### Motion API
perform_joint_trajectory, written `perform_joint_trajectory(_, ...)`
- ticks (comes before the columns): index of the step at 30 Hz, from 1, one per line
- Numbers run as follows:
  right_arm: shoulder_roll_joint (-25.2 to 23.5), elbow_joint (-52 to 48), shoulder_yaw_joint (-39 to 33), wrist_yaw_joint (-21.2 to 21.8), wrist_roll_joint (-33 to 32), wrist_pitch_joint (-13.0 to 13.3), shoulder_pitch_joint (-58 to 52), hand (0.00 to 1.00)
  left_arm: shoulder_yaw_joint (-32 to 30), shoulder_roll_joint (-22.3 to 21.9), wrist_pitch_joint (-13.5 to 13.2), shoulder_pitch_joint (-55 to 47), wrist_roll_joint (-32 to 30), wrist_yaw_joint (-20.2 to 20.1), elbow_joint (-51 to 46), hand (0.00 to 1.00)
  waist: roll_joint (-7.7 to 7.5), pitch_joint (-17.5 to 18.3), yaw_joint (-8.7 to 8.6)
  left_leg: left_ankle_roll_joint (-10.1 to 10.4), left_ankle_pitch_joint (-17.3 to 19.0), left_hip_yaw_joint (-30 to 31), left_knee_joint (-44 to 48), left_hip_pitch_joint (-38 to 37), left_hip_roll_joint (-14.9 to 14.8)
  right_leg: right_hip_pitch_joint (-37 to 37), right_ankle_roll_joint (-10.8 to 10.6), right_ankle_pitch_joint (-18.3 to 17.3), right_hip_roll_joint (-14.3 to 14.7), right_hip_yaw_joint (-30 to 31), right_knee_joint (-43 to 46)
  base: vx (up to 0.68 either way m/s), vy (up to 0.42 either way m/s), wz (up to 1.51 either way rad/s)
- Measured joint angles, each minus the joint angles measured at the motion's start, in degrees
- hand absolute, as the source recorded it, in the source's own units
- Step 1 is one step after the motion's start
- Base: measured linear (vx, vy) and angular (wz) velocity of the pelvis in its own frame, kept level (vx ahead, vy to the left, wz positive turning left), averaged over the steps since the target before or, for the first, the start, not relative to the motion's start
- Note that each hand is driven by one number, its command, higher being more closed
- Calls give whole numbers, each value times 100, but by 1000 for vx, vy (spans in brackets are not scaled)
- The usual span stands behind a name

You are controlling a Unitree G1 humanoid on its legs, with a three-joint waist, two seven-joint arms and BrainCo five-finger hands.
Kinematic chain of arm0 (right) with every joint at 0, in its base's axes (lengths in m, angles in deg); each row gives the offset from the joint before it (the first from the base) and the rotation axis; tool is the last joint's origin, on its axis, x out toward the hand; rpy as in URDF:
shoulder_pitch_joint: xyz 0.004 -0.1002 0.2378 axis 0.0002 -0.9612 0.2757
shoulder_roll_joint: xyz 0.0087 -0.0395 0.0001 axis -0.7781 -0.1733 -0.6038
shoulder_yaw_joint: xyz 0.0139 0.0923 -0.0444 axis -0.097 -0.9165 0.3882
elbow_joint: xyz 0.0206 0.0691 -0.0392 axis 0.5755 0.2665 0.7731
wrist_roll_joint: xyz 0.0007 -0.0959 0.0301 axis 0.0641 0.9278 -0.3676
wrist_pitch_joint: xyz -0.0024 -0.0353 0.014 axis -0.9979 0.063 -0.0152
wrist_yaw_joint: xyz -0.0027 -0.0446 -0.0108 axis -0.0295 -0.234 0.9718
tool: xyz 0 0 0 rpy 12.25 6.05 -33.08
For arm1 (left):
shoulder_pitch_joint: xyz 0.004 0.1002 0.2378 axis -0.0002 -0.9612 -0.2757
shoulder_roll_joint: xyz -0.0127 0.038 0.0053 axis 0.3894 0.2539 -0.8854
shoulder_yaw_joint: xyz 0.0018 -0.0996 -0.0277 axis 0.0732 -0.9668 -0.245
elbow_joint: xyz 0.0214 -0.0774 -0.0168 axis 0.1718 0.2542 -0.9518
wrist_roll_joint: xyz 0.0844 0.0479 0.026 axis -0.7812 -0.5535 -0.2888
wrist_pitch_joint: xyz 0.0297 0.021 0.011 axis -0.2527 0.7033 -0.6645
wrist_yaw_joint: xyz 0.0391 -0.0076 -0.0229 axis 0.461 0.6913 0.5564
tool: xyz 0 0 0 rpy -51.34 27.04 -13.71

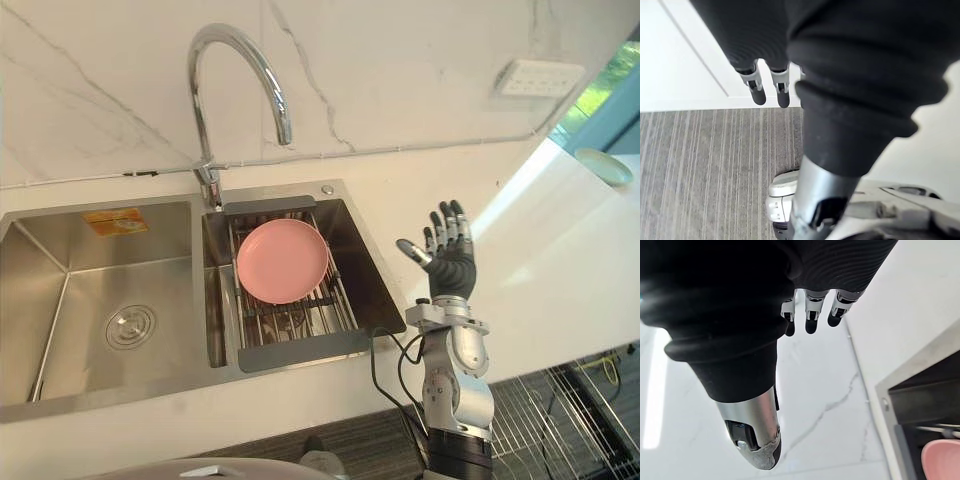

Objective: Walk over to the sink, pick up the cup, carry it to the dishwasher, place the cup inside the dishwasher, then close the dishwasher door

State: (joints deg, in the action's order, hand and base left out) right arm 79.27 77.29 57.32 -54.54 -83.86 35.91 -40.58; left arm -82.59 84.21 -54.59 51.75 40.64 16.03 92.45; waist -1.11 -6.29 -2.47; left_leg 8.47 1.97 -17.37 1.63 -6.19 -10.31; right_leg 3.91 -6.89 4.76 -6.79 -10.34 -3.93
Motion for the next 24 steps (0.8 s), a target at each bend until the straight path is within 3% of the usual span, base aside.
perform_joint_trajectory(8,-3,9,338,671,1249,22,-267,0,132,79,11,53,-190,-35,-1,0,9,8,-47,-22,-3,0,-87,24,136,-67,-32,39,-96,28,-67,8,17,-1)
perform_joint_trajectory(12,68,9,347,748,2081,225,-272,0,136,87,28,65,-385,-91,0,0,4,10,-90,-25,0,1,-87,23,141,-88,-41,48,-95,54,-68,-28,-4,-4)
perform_joint_trajectory(19,916,2,540,981,3714,707,-206,0,137,118,78,57,-387,-140,0,0,-52,57,-99,-28,14,-4,-87,20,162,-193,-48,125,-91,212,-70,-44,-5,-11)
perform_joint_trajectory(24,1597,1,667,1236,4293,1011,-95,0,129,141,131,18,-389,-179,0,0,-95,143,-99,-28,13,-2,-89,21,163,-205,-47,132,-90,220,-80,-22,-5,-1)
